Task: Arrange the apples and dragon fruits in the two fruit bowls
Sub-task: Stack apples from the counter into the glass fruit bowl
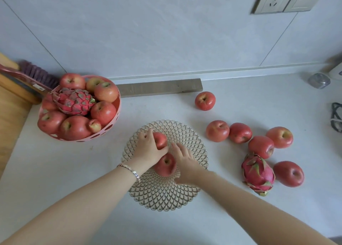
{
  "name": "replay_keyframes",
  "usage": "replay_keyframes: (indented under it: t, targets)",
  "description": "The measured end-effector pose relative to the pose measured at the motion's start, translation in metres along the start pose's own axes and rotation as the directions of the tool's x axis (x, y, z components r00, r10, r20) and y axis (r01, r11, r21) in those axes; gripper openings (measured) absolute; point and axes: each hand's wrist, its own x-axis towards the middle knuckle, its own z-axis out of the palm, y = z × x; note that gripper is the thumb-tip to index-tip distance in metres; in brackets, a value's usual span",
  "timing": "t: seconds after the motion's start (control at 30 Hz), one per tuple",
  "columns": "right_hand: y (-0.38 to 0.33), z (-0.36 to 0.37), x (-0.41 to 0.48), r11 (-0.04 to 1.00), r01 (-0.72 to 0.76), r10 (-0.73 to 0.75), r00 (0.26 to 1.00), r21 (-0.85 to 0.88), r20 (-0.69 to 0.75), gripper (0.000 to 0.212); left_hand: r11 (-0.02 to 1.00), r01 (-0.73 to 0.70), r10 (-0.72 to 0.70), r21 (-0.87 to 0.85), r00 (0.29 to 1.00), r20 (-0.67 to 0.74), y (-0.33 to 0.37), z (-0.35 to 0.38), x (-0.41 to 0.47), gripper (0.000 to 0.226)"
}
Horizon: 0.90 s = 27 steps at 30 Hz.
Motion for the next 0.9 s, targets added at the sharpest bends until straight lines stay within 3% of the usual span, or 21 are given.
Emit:
replay_keyframes:
  t: [0.03,0.1,0.17,0.2,0.3,0.4,0.53,0.63,0.73,0.8,0.9]
  targets:
    - [0.004,-0.013,0.001,0.997,0.021,-0.024,0.999,-0.07,-0.037,0.107,1.0,-0.019,0.019,-0.006,1.0,-0.002,0.001,-0.001,-0.003,0.09]
    - [0.014,-0.041,0.007,0.988,-0.014,-0.025,0.968,-0.154,-0.25,0.097,0.997,-0.075,0.075,0.012,0.997,-0.011,0.0,-0.004,-0.012,0.094]
    - [0.032,-0.066,0.016,0.981,-0.14,0.055,0.864,-0.133,-0.501,0.08,0.995,-0.096,0.096,0.017,0.995,-0.011,-0.002,-0.005,-0.018,0.097]
    - [0.042,-0.075,0.022,0.97,-0.228,0.145,0.817,-0.082,-0.557,0.073,0.997,-0.081,0.081,0.003,0.997,0.003,-0.003,-0.005,-0.022,0.098]
    - [0.066,-0.083,0.035,0.881,-0.466,0.381,0.804,-0.083,-0.457,0.063,0.998,-0.043,0.045,-0.053,0.998,0.042,-0.009,-0.002,-0.028,0.098]
    - [0.077,-0.077,0.038,0.812,-0.518,0.382,0.82,-0.27,-0.426,0.058,0.995,-0.038,0.046,-0.094,0.996,0.082,-0.013,-0.001,-0.032,0.096]
    - [0.077,-0.082,0.037,0.794,-0.519,0.376,0.829,-0.317,-0.415,0.077,0.992,-0.038,0.051,-0.123,0.993,0.105,-0.014,-0.002,-0.034,0.097]
    - [0.067,-0.088,0.027,0.9,-0.432,0.349,0.791,-0.054,-0.503,0.083,0.989,-0.065,0.08,-0.132,0.99,0.113,-0.018,-0.001,-0.031,0.097]
    - [0.047,-0.092,0.017,0.98,-0.148,0.195,0.828,0.13,-0.526,0.079,0.981,-0.104,0.122,-0.161,0.987,0.102,-0.021,0.003,-0.03,0.096]
    - [0.03,-0.089,0.012,0.998,-0.026,0.047,0.898,0.054,-0.437,0.079,0.975,-0.132,0.148,-0.176,0.985,0.085,-0.021,0.005,-0.03,0.092]
    - [0.011,-0.071,0.015,0.975,0.068,-0.126,0.952,-0.211,-0.28,0.081,0.966,-0.183,0.199,-0.181,0.977,0.072,-0.022,0.005,-0.029,0.083]
